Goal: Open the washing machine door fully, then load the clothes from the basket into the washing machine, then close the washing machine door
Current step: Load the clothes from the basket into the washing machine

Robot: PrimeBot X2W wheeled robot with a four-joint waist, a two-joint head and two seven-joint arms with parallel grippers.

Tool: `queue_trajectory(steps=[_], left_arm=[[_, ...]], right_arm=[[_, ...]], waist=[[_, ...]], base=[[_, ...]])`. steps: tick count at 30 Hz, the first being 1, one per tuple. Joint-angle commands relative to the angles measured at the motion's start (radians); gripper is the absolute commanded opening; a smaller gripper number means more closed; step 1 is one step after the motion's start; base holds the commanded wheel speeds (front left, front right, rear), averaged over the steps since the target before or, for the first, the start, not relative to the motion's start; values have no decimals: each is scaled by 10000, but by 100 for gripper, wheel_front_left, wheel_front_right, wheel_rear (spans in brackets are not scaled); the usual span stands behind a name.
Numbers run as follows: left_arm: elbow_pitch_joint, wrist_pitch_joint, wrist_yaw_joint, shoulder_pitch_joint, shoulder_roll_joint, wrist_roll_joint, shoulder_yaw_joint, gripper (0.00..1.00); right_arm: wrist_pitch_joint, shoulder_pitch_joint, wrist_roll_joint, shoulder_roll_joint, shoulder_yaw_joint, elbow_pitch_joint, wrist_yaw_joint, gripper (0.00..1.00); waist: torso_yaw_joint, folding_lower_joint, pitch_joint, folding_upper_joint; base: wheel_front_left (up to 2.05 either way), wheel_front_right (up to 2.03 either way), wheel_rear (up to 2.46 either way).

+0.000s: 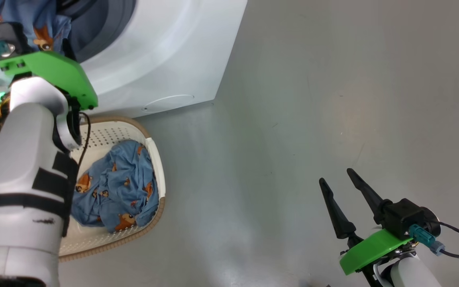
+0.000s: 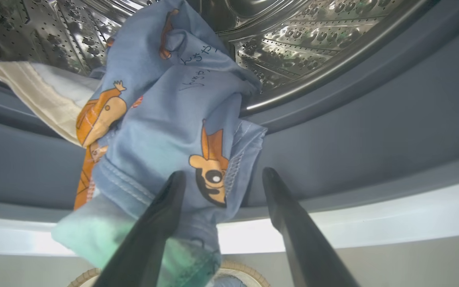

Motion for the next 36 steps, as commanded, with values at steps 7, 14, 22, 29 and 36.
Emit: queue_trajectory(steps=[7,14,22,29,36], left_arm=[[1136,-37,-126,-987,416,205,-177,100],[2432,120,-46,-1687,693,978,-977,100],[3319,-61,141,-2427,832,1591,-1662,65],[3759,-444,320,-2615,862,1646,-1810,0],[3852,-1073,774,-2803,1011,1675,-1839,0]], right_arm=[[-74,312,124,-198,372,-147,16,100],[-74,366,212,-258,392,-189,16,100],[-74,300,370,-210,344,-247,16,100],[-74,234,449,-173,330,-217,16,100],[-74,283,451,-177,291,-214,16,100]], waist=[[-234,0,-41,-1],[-416,0,149,-1],[-474,0,529,-1],[-469,0,590,-1],[-414,0,552,-1]], base=[[0,0,0],[0,0,0],[0,0,0],[0,0,0],[0,0,0]])
